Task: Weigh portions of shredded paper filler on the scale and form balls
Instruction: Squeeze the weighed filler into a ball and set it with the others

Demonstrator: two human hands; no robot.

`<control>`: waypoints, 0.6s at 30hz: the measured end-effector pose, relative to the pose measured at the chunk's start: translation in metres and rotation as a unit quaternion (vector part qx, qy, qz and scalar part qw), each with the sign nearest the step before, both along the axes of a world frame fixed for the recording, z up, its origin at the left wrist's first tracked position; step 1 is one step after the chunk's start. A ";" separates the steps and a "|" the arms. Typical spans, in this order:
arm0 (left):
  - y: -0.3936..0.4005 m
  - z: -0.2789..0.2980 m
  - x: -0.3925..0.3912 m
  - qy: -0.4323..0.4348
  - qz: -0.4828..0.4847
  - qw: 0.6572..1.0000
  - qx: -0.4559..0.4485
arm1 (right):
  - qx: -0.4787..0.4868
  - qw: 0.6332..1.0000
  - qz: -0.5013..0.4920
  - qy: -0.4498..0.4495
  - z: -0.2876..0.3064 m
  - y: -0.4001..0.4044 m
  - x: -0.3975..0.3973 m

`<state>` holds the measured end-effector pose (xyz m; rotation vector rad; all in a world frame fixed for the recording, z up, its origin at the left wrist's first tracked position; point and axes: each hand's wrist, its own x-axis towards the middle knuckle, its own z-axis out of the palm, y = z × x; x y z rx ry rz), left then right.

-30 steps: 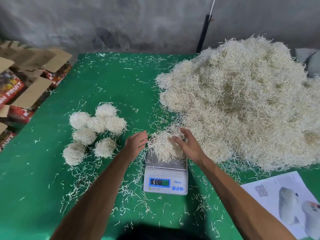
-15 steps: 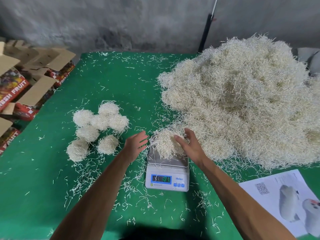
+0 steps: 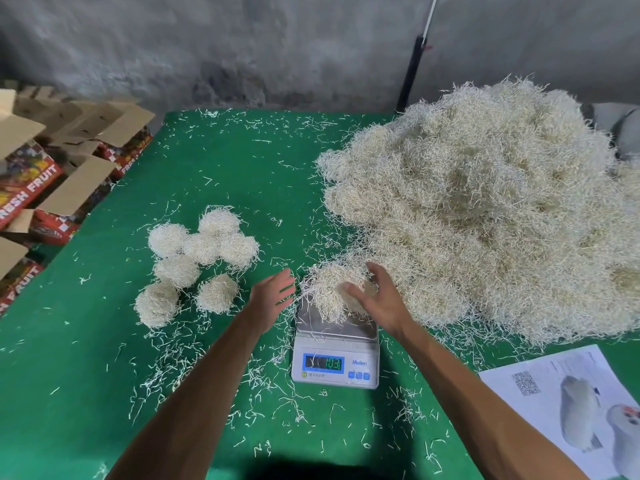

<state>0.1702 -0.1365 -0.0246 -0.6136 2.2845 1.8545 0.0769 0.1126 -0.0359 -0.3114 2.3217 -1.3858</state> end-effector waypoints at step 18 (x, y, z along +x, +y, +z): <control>0.013 0.028 0.012 0.039 0.129 0.990 0.030 | 0.001 0.959 0.164 0.229 0.041 -0.130 0.054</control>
